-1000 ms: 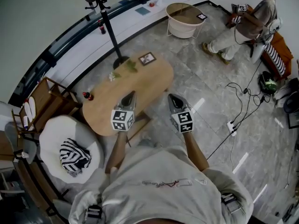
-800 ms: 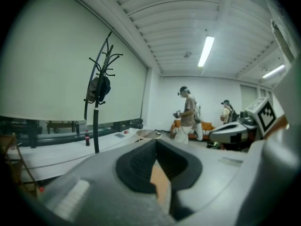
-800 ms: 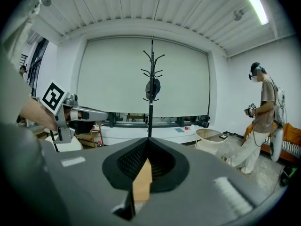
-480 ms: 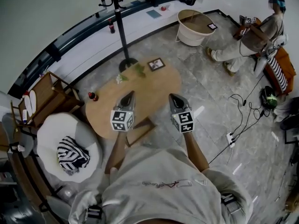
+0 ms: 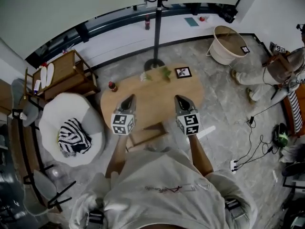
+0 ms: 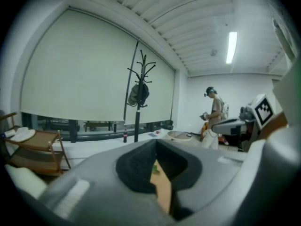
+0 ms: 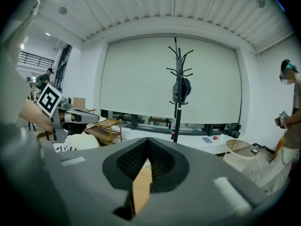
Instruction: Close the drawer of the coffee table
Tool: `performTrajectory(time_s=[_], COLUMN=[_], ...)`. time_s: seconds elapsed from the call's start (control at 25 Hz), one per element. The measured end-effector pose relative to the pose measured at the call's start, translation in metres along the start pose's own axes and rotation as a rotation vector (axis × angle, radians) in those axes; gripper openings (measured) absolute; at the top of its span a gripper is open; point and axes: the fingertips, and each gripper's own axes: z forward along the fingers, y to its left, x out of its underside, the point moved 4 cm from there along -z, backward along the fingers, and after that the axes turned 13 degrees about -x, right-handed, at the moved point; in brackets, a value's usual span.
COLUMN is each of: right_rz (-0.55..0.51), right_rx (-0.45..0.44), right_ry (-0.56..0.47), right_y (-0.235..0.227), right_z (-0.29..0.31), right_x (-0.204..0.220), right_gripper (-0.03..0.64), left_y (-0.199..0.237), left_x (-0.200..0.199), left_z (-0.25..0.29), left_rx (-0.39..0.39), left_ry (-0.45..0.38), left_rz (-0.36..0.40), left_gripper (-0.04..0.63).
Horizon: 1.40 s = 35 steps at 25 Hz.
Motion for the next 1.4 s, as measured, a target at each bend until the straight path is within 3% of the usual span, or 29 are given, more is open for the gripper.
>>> performTrajectory(time_s=[0.36, 0.68, 1.08, 1.4], right_rz=[-0.066, -0.04, -0.015, -0.031], right_rx=[-0.258, -0.384, -0.453, -0.461], right_ry=[-0.02, -0.019, 0.004, 0.02], right_y=[0.035, 0.058, 0.078, 0.082], right_z=[0.022, -0.016, -0.049, -0.049], right_x=[-0.008, 0.023, 0.054, 0.054], right_gripper=[0.005, 0.005, 0.005, 0.005], left_y=[0.004, -0.036, -0.065, -0.062], left_x=[0.0, 0.026, 0.056, 0.056], left_z=[-0.059, -0.12, -0.182, -0.187], left_rx=[-0.218, -0.329, -0.415, -0.426], left_ry=[-0.013, 0.039, 0.095, 0.08], left_rz=[-0.017, 0.001, -0.009, -0.035], left_gripper=[-0.002, -0.002, -0.002, -0.002])
